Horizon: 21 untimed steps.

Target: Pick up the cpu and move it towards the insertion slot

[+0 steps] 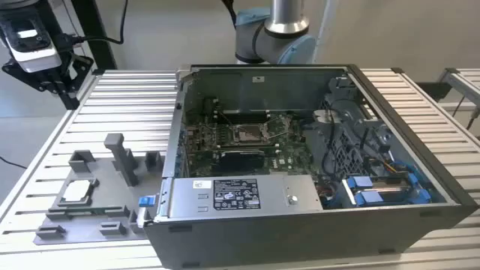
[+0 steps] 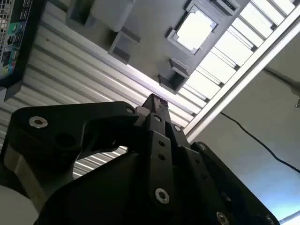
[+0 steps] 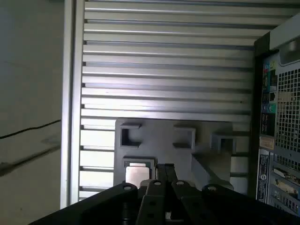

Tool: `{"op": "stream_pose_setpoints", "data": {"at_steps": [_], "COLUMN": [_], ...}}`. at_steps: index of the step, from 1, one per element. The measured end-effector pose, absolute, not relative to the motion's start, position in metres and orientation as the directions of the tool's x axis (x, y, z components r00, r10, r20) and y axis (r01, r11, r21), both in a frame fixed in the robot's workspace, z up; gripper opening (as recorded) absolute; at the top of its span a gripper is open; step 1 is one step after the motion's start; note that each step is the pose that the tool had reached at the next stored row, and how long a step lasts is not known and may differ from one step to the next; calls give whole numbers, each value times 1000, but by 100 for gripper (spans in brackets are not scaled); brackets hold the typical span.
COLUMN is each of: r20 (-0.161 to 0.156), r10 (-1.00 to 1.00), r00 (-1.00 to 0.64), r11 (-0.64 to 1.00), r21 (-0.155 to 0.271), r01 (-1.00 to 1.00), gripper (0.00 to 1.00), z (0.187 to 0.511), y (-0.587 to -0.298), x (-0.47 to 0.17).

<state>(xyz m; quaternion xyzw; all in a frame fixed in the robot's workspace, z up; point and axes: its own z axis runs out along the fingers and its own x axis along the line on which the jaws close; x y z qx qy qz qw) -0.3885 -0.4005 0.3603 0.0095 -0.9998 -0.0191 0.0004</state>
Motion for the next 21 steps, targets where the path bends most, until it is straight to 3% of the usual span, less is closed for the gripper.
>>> {"op": "stream_pose_setpoints", "data": {"at_steps": [21], "r20": [0], "r10": [-19], "r00": [-1000], "r11": [999], "r21": [38], "r01": [-19], "gripper": [0], "z": [360], "y": [-400], "x": [-402]}}
